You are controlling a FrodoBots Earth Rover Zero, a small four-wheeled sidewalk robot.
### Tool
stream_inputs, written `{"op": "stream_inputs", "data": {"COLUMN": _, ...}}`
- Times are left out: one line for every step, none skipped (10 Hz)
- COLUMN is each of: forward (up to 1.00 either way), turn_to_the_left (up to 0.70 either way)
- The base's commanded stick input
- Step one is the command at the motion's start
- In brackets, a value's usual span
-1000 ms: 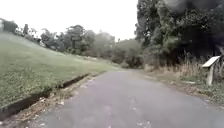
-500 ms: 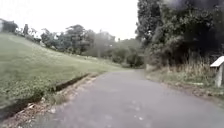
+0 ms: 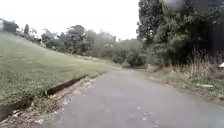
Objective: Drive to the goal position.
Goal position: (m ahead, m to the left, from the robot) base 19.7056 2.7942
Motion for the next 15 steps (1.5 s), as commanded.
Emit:
{"op": "stream_inputs", "data": {"forward": 0.7, "turn_to_the_left": 0.0}}
{"op": "stream_inputs", "data": {"forward": 0.7, "turn_to_the_left": 0.0}}
{"op": "stream_inputs", "data": {"forward": 0.69, "turn_to_the_left": 0.0}}
{"op": "stream_inputs", "data": {"forward": 0.6, "turn_to_the_left": 0.0}}
{"op": "stream_inputs", "data": {"forward": 0.51, "turn_to_the_left": 0.0}}
{"op": "stream_inputs", "data": {"forward": 0.5, "turn_to_the_left": 0.0}}
{"op": "stream_inputs", "data": {"forward": 0.5, "turn_to_the_left": 0.0}}
{"op": "stream_inputs", "data": {"forward": 0.5, "turn_to_the_left": 0.0}}
{"op": "stream_inputs", "data": {"forward": 0.5, "turn_to_the_left": 0.0}}
{"op": "stream_inputs", "data": {"forward": 0.5, "turn_to_the_left": 0.0}}
{"op": "stream_inputs", "data": {"forward": 0.5, "turn_to_the_left": 0.0}}
{"op": "stream_inputs", "data": {"forward": 0.5, "turn_to_the_left": 0.0}}
{"op": "stream_inputs", "data": {"forward": 0.5, "turn_to_the_left": 0.0}}
{"op": "stream_inputs", "data": {"forward": 0.5, "turn_to_the_left": 0.0}}
{"op": "stream_inputs", "data": {"forward": 0.5, "turn_to_the_left": 0.0}}
